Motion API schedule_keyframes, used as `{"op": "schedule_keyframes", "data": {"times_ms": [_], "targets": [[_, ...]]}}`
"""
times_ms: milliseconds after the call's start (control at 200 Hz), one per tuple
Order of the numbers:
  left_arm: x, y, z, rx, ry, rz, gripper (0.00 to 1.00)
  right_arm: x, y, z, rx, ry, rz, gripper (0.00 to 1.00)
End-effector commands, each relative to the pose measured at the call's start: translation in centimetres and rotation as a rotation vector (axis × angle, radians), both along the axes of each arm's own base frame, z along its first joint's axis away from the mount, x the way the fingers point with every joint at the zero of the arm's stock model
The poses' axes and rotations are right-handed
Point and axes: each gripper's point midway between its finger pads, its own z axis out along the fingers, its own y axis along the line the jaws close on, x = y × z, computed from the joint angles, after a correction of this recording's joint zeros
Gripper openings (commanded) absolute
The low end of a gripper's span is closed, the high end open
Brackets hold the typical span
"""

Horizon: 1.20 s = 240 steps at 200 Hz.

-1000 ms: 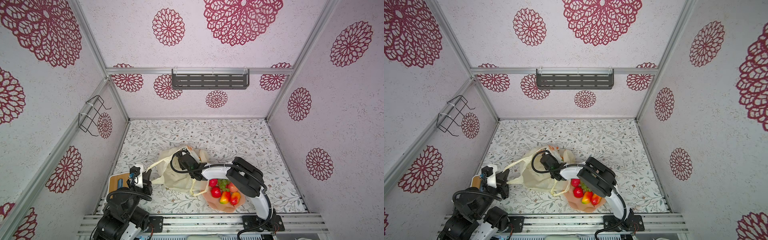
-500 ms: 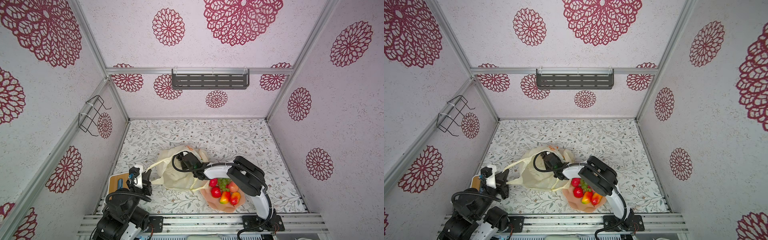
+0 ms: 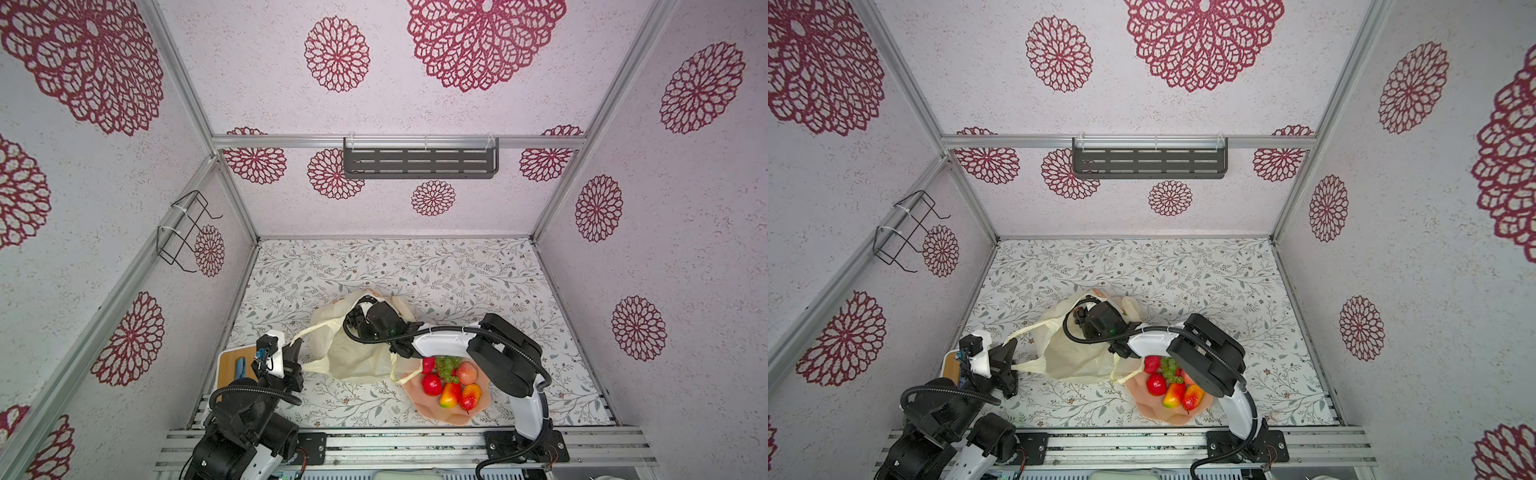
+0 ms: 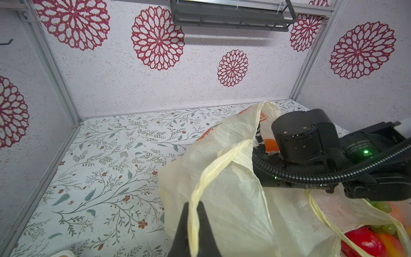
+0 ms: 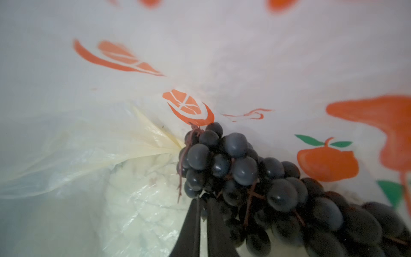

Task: Take fruits out of the plastic bag
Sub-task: Take out the fake fruit from the plastic bag.

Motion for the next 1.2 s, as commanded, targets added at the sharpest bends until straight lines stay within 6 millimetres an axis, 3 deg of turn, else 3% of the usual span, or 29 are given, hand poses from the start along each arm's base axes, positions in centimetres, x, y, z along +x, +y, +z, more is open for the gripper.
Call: {"op": "schedule_keyframes", "data": {"times_ms": [0, 130, 225, 340, 420, 600, 836, 996, 1196], "targets": [[0.1, 0.2, 0.6, -0.002, -0.031, 0.011, 0.0, -0.1, 0.1, 4.6, 0.092, -0.038, 0.002, 0.1], [0.1, 0.2, 0.5, -0.001, -0.028, 0.012, 0.0, -0.3, -0.2, 6.2, 0.13, -0.062, 0.001, 0.09], [0.2, 0.2, 0.5, 0.0, -0.027, 0.015, 0.0, -0.4, -0.2, 6.1, 0.134, -0.071, 0.001, 0.1], [0.2, 0.3, 0.5, 0.001, -0.025, 0.016, 0.0, 0.0, -0.2, 4.4, 0.095, -0.055, -0.019, 0.33], [0.2, 0.2, 0.4, 0.004, -0.022, 0.014, 0.0, 0.6, 0.0, 3.6, 0.083, -0.049, -0.043, 0.44], [0.3, -0.1, 0.1, 0.007, -0.01, -0.003, 0.0, 2.5, 0.7, 3.4, 0.126, -0.08, -0.123, 0.52], [0.4, -1.1, -0.2, 0.012, 0.01, -0.048, 0.0, 4.7, 0.1, 0.9, 0.087, -0.132, -0.239, 0.6], [0.4, -1.4, -0.3, 0.014, 0.019, -0.064, 0.0, 4.9, 0.7, -1.3, -0.005, -0.124, -0.216, 0.6], [0.4, -0.9, -0.2, 0.015, 0.009, -0.043, 0.0, 4.0, -0.7, -4.0, -0.08, -0.076, -0.205, 0.4]]}}
